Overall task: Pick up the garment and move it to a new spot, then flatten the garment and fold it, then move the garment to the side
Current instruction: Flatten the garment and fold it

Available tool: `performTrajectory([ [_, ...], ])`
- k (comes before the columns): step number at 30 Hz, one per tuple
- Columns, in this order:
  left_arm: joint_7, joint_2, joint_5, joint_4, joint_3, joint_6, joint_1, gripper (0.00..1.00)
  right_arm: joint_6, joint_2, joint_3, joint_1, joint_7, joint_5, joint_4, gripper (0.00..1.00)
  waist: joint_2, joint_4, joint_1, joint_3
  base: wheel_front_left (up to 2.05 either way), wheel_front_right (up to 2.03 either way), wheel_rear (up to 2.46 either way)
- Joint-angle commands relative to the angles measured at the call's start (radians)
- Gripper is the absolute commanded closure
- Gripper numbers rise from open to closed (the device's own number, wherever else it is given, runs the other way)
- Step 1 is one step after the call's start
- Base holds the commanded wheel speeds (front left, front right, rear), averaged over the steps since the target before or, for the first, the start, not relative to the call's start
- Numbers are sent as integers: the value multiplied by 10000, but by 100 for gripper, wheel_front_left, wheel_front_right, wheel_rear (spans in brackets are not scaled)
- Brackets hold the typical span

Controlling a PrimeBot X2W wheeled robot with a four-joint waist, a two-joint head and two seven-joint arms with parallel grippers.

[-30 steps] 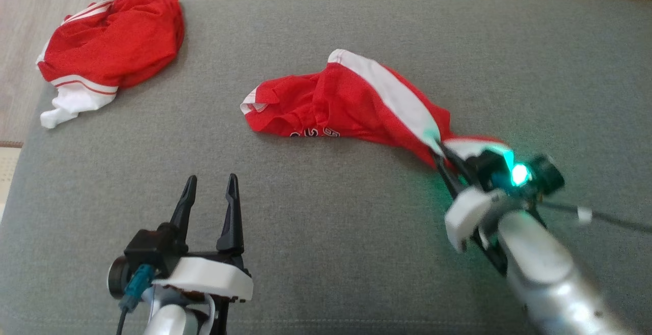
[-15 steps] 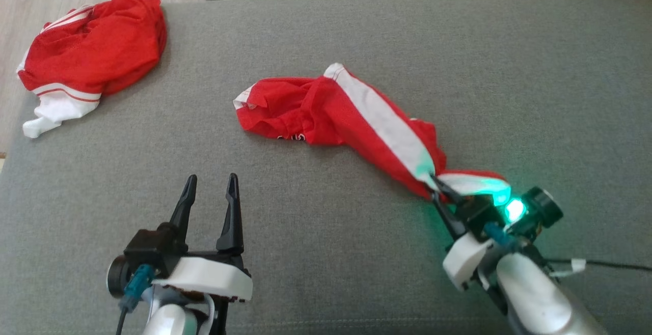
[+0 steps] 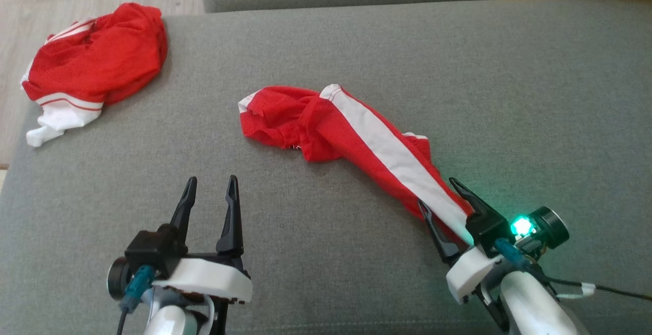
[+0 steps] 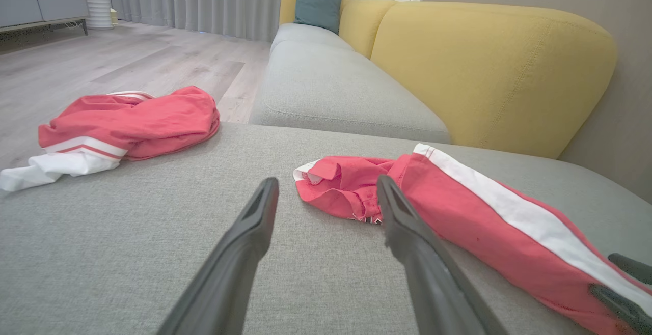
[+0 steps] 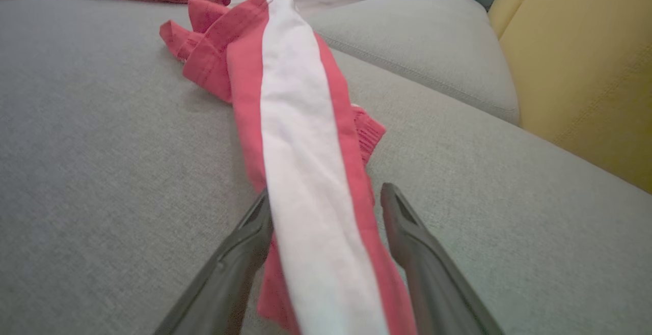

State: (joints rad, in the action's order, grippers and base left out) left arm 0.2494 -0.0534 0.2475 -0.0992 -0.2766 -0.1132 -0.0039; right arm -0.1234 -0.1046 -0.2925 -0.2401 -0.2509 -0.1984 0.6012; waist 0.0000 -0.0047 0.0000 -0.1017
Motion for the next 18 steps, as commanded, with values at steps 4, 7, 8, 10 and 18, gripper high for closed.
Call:
performTrajectory([
  [4,124,32,-59,272,314,30,-89,0,-73,97,-166,324,-108,559,-1213,0,0,-6,0,242,0,0,0],
  [7,124,32,-45,264,250,37,-60,0,-73,103,-189,329,-108,793,-1538,0,0,59,0,302,0,0,0],
  [8,124,32,-36,255,204,40,-54,0,-73,114,-216,279,-108,922,-1628,0,0,109,0,330,0,0,0],
  [10,124,32,-10,234,117,36,-40,0,-73,144,-322,43,-47,1183,-1679,0,0,229,0,384,0,0,0],
  [18,124,32,34,230,-69,-15,-34,0,-73,184,-1083,-2119,1279,2009,-684,0,0,938,0,405,0,0,0],
])
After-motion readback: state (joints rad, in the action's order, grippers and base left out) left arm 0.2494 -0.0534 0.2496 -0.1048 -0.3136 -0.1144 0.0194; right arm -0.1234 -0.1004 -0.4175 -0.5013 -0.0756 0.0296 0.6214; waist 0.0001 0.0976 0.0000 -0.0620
